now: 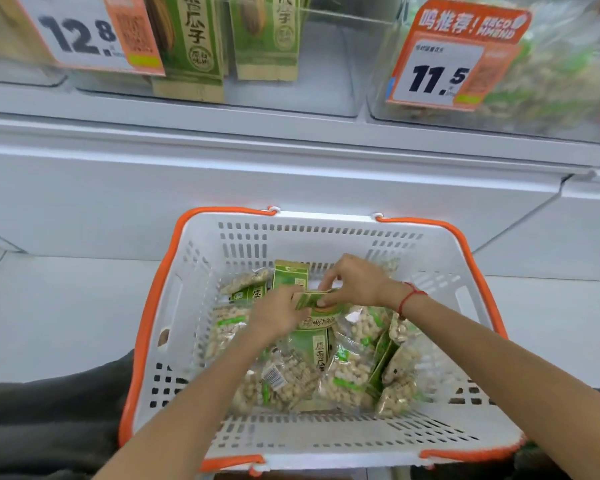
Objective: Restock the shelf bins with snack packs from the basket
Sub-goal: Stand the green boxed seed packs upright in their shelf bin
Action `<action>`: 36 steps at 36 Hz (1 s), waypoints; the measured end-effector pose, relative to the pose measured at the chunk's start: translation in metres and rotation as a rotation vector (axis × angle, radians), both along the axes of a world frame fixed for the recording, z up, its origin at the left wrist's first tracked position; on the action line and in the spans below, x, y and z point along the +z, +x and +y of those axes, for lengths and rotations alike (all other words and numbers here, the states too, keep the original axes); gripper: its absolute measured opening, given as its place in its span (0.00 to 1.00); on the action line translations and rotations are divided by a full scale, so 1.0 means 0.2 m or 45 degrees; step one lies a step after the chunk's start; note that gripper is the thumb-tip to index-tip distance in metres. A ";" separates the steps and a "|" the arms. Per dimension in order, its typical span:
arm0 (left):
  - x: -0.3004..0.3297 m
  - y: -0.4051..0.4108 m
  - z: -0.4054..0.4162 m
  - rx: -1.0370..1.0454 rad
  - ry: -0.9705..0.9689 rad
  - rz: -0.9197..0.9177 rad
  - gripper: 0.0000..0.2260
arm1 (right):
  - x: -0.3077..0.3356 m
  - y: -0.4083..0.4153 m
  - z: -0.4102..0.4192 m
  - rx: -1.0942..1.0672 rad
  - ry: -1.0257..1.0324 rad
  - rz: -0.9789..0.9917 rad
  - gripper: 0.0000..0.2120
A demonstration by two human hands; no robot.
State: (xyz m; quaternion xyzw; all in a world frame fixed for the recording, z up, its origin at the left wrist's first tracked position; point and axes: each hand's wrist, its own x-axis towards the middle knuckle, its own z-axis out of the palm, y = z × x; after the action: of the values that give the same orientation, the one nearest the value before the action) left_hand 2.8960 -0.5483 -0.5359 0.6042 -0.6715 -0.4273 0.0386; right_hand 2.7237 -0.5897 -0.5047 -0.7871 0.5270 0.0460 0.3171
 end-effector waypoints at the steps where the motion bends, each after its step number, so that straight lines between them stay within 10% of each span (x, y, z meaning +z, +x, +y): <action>1: 0.00 0.04 -0.01 0.022 -0.003 0.024 0.08 | 0.01 0.00 -0.01 -0.028 0.057 -0.039 0.11; 15: -0.02 0.37 0.06 0.686 0.772 0.963 0.15 | 0.01 -0.01 -0.09 -0.334 0.567 -0.203 0.19; 21: 0.06 0.32 0.01 0.206 0.677 0.520 0.19 | -0.03 -0.03 -0.11 -0.636 0.577 -0.620 0.18; 30: 0.07 0.31 -0.04 0.430 0.353 0.602 0.11 | -0.11 0.21 -0.12 -0.893 0.399 -0.828 0.15; 36: 0.05 0.36 -0.04 0.641 0.263 0.504 0.12 | -0.34 0.22 -0.05 -0.341 0.314 0.097 0.15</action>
State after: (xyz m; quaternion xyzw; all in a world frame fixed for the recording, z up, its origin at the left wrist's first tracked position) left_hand 2.9689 -0.5555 -0.5258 0.6571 -0.4337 -0.5793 0.2111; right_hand 2.7676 -0.5988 -0.5718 -0.6628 0.6291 0.0973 0.3943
